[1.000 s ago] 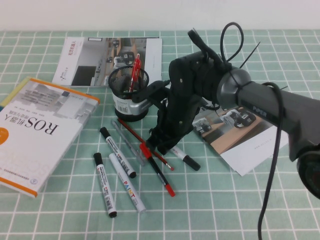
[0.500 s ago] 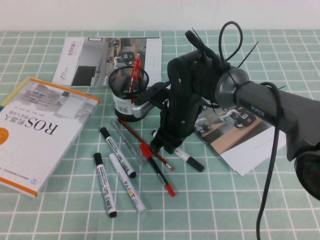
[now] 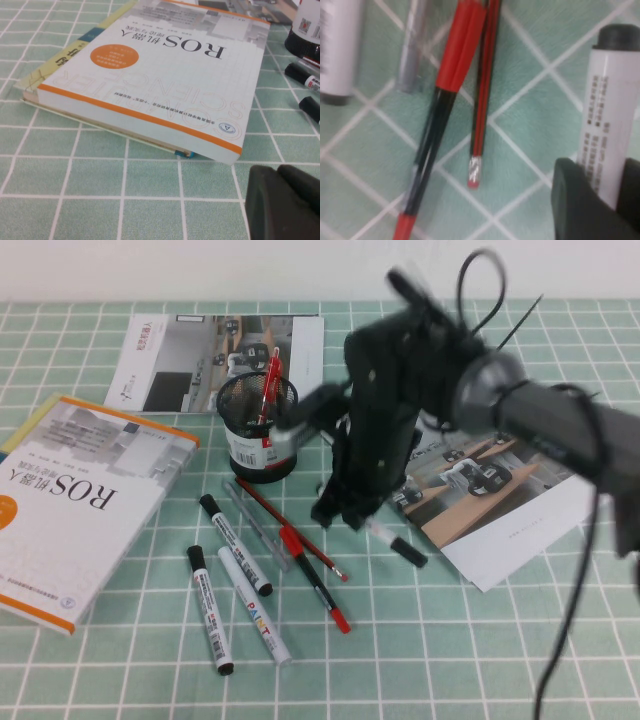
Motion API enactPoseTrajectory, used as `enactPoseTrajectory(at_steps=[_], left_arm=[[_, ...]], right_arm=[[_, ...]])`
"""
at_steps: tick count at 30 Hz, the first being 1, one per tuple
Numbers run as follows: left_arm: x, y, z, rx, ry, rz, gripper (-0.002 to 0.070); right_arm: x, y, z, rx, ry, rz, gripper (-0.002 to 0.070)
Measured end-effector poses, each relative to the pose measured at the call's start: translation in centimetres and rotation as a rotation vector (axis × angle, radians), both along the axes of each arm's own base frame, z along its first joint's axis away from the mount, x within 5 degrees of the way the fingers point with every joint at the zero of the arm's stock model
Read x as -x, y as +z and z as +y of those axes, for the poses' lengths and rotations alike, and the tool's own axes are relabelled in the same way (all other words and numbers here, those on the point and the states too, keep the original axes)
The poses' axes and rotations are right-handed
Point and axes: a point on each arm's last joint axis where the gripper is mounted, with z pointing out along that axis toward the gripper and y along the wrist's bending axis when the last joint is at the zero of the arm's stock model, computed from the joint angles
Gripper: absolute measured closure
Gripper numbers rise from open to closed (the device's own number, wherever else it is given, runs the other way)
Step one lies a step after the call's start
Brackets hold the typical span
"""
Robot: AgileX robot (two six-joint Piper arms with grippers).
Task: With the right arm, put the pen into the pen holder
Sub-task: Pick up the pen on the table, then place the pen onto the pen holder
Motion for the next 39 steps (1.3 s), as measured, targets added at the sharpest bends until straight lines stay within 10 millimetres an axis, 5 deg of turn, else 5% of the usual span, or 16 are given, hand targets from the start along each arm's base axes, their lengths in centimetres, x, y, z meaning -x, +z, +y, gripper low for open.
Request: enactPoseTrajectory(at_steps=[7, 12, 17, 23, 32, 39], left_arm=[[0.0, 0.0, 0.0, 0.0, 0.0, 0.0, 0.0679], [0.0, 0.0, 0.0, 0.0, 0.0, 0.0, 0.0679], [0.0, 0.0, 0.0, 0.0, 0.0, 0.0, 0.0679], [0.0, 0.0, 0.0, 0.0, 0.0, 0.0, 0.0679], [0.0, 0.0, 0.0, 0.0, 0.0, 0.0, 0.0679], [0.0, 0.0, 0.0, 0.0, 0.0, 0.0, 0.0679]], right_arm=[[3.2, 8.2, -2.1, -0.135, -0.035, -0.085, 0.0547], [6.3, 10.7, -4.9, -0.228, -0.059, -0.182, 0.0547], [7.9, 10.7, -6.0, -0.523, -0.123, -0.463, 0.0547], [7.7, 8.1, -6.3, -0.757, -0.224, -0.736, 0.0547], [5.8, 7.6, -4.2, -1.103, -0.194, -1.055, 0.0547], [2.4, 5.5, -1.1, -1.175, -0.151, -1.074, 0.0548]])
